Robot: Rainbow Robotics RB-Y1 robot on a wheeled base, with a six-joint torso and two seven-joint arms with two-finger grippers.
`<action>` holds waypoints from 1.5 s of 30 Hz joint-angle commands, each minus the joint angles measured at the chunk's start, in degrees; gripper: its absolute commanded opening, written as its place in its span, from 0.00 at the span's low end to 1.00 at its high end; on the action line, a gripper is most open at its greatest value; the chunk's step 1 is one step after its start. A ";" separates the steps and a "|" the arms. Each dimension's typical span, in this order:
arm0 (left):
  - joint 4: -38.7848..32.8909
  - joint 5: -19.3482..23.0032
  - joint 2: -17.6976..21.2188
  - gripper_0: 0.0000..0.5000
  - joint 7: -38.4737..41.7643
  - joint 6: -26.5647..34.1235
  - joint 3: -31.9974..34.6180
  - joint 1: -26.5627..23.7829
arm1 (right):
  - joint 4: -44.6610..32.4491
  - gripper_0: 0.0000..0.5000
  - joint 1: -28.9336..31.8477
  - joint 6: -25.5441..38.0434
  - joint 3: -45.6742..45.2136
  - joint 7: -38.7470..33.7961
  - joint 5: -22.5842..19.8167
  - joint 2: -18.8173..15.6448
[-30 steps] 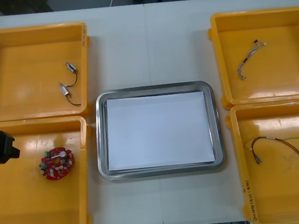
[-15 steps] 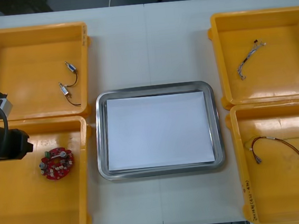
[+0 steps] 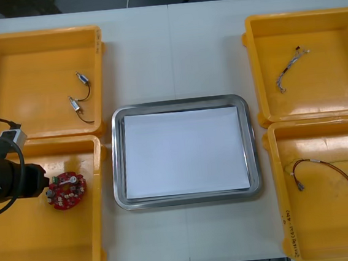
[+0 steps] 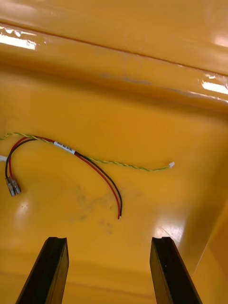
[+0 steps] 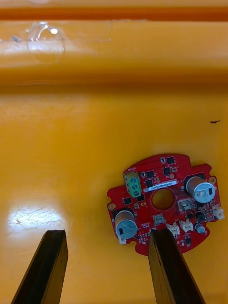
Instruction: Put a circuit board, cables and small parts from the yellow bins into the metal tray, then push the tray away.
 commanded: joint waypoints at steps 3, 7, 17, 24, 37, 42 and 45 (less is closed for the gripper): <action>2.20 -1.85 0.36 1.00 -0.11 -3.09 -2.65 1.38 | -1.40 1.00 1.94 -5.51 5.56 2.67 4.66 -2.06; 3.95 -1.94 0.36 1.00 -0.03 -5.56 -3.79 1.38 | -0.87 1.00 2.56 -7.79 6.70 2.93 4.75 -2.06; 4.74 -2.73 0.28 1.00 0.68 -6.70 -6.16 1.47 | 5.20 1.00 3.88 -16.14 7.32 10.84 -0.88 -2.93; 4.74 -4.05 0.28 1.00 0.94 -8.28 -7.31 2.35 | 6.34 1.00 3.97 -19.75 8.99 17.61 -1.32 -4.16; 4.83 -4.22 0.36 0.29 1.20 -8.63 -7.48 3.23 | 9.85 1.00 3.88 -26.42 15.84 17.44 -0.61 -8.12; 4.83 -4.22 0.28 0.00 1.47 -8.81 -7.48 3.23 | 10.20 1.00 3.88 -27.04 17.69 17.17 -0.44 -9.26; 4.83 -4.22 0.36 0.00 1.82 -8.98 -7.48 3.23 | 11.26 1.00 3.88 -28.80 18.65 17.26 -0.61 -9.88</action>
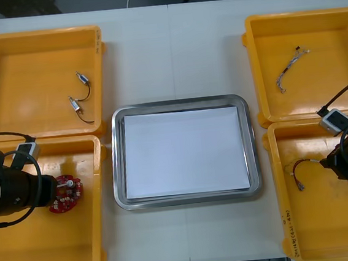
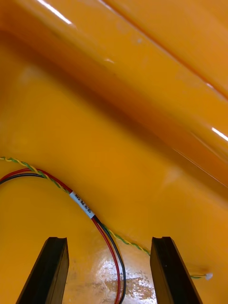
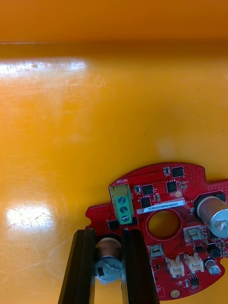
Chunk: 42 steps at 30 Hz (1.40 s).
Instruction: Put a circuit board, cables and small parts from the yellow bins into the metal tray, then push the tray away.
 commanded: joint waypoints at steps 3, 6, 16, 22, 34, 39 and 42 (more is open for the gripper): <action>-0.22 -0.57 0.37 0.00 1.99 -1.09 -0.80 1.73 | 1.99 1.00 1.08 -5.13 3.82 1.00 0.33 -3.95; -0.22 -0.49 0.37 0.00 2.16 -1.09 -0.80 1.64 | 2.52 1.00 1.08 -7.32 5.58 0.56 1.39 -4.83; -1.27 0.31 0.81 0.00 2.07 0.14 2.01 1.55 | 3.31 1.00 1.08 -8.03 6.55 0.56 1.12 -5.01; -3.82 1.36 0.81 0.00 1.90 4.89 5.26 1.29 | 3.75 1.00 1.79 -10.31 7.60 0.38 1.30 -5.80; -8.74 6.02 1.07 0.00 1.99 15.96 12.12 -2.05 | 5.86 1.00 1.96 -14.36 9.89 -0.15 1.74 -6.59; -10.41 7.95 1.77 0.00 2.16 20.27 13.79 -4.16 | 6.30 1.00 1.87 -14.97 10.15 -0.41 1.48 -6.59; -11.38 8.39 2.39 0.00 2.60 22.64 13.79 -5.74 | 6.30 1.00 1.87 -14.97 10.50 -0.76 1.39 -6.68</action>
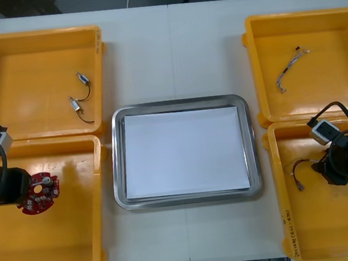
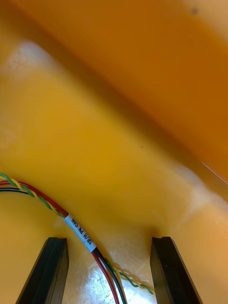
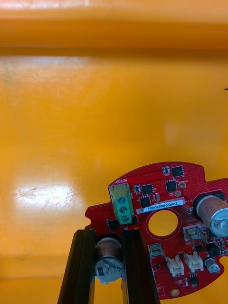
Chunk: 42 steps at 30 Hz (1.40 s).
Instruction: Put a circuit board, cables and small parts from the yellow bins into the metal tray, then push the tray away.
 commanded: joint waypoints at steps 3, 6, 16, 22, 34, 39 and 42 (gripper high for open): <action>-3.91 1.83 2.47 0.00 3.12 4.88 1.41 -5.23 | 0.30 1.00 1.26 -0.48 1.70 -1.01 0.04 -2.22; -4.26 3.15 2.56 0.00 3.56 5.76 1.41 -6.63 | 0.30 1.00 1.35 -0.48 1.79 -1.27 -0.05 -2.40; -5.58 6.84 3.09 0.00 5.75 9.58 -1.13 -13.58 | 0.39 0.00 1.53 -0.39 1.79 -1.97 -0.67 -2.49; -5.93 7.19 3.09 0.00 9.71 9.58 -6.50 -18.85 | 0.21 0.00 1.53 -0.39 1.35 -1.97 -1.10 -2.49; -4.34 5.70 1.59 0.00 17.79 7.95 -22.23 -29.05 | -6.03 0.00 1.53 10.07 -6.39 -1.53 -2.69 -2.49; -2.85 2.80 -0.61 0.00 18.58 5.41 -28.03 -31.24 | -9.28 0.00 1.53 15.96 -10.43 -1.36 -3.83 -2.40; -1.80 0.51 -2.54 0.00 18.94 4.44 -31.19 -32.30 | -11.39 0.00 1.53 19.56 -13.16 -1.36 -4.80 -2.49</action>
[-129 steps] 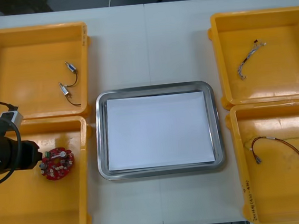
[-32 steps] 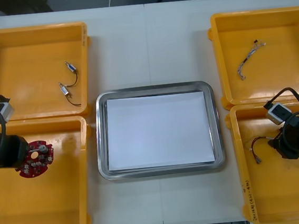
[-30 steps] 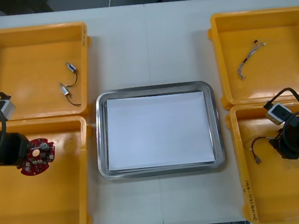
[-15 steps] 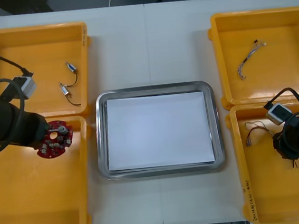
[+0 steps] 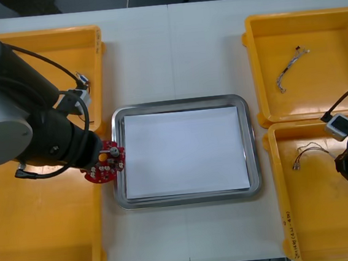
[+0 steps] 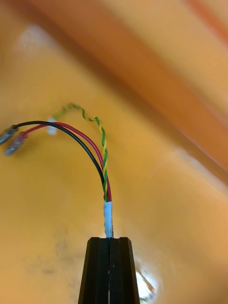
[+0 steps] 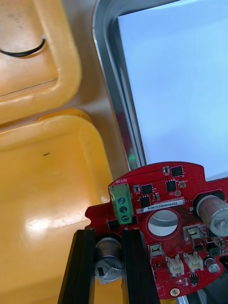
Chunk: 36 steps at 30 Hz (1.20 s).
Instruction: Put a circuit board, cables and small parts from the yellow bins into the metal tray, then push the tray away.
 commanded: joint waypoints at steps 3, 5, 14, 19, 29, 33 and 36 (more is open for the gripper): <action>2.27 -4.49 -4.51 0.00 2.21 -2.80 -6.44 -4.07 | -6.06 0.00 1.24 7.25 -8.39 -1.13 -4.17 -1.48; 3.15 -5.81 -5.48 0.00 2.30 -4.12 -8.02 -4.25 | -7.20 0.00 1.15 10.15 -11.20 -1.31 -6.72 -1.48; 6.13 -9.15 -7.33 0.00 3.09 -8.51 -14.08 -4.86 | -10.81 0.00 1.24 23.07 -23.51 -1.75 -14.54 -1.57; 8.42 -10.02 -7.50 0.00 3.62 -11.24 -16.90 -4.86 | -14.23 0.00 0.98 28.96 -26.67 -2.45 -14.36 -1.57; 10.18 -11.25 -7.41 0.00 4.41 -13.17 -19.53 -4.78 | -18.89 0.00 -6.23 31.30 -26.76 -4.03 -14.36 -1.57; 11.14 -12.22 -7.50 0.00 4.67 -14.23 -20.76 -4.78 | -19.60 0.00 -8.95 31.30 -25.62 -4.39 -14.80 -1.57; 12.37 -12.31 -7.59 0.00 4.76 -15.11 -21.03 -4.78 | -20.12 0.00 -10.19 31.30 -25.18 -4.65 -15.86 -1.65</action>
